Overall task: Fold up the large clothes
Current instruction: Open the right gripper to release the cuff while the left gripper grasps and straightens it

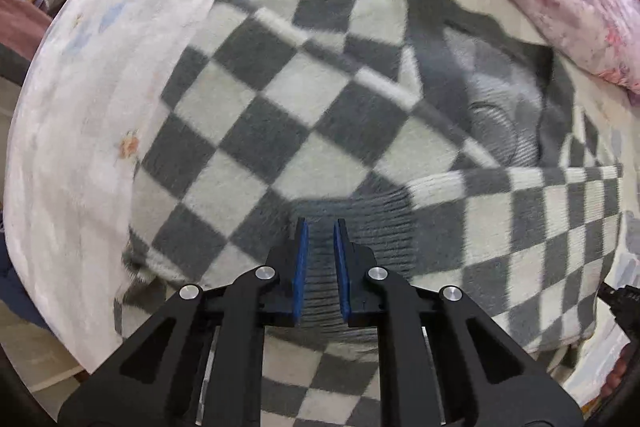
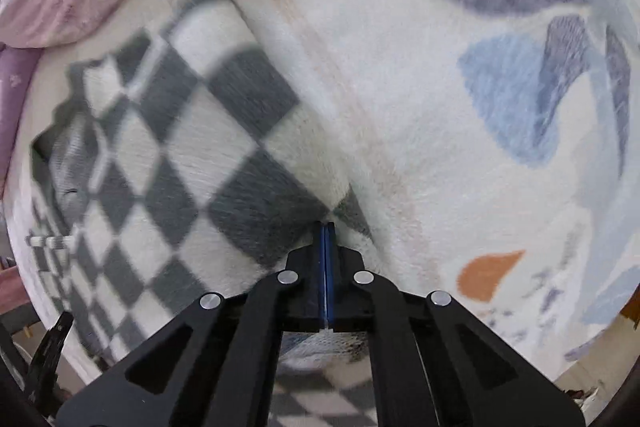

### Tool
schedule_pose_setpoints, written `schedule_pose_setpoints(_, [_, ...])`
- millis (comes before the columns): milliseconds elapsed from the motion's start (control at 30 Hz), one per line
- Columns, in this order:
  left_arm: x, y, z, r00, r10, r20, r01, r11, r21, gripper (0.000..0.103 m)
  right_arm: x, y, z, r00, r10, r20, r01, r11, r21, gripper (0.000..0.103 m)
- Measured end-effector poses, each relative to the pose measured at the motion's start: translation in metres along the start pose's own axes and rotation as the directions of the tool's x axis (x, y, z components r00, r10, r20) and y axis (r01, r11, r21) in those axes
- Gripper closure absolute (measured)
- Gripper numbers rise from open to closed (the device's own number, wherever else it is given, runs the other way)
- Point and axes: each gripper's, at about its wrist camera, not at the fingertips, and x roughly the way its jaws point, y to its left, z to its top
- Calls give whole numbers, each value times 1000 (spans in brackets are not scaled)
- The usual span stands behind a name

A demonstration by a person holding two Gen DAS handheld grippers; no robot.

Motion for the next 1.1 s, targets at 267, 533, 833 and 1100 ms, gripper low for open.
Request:
schedule_pose_setpoints(267, [45, -5, 25, 999, -30, -41, 29, 999, -16, 90, 14, 46, 89, 995, 87, 48, -82, 992, -99, 103])
schedule_pose_setpoints(533, [57, -9, 42, 1000, -12, -17, 12, 1000, 12, 90, 32, 67, 125, 995, 47, 86, -33, 987, -160, 102])
schedule_pose_setpoints(833, [56, -15, 38, 999, -25, 37, 23, 999, 33, 90, 16, 0, 21, 995, 83, -55, -89, 990, -108, 103])
schedule_pose_setpoints(1100, [47, -8, 11, 997, -16, 72, 11, 997, 77, 90, 31, -17, -33, 996, 60, -67, -60, 998, 2, 103])
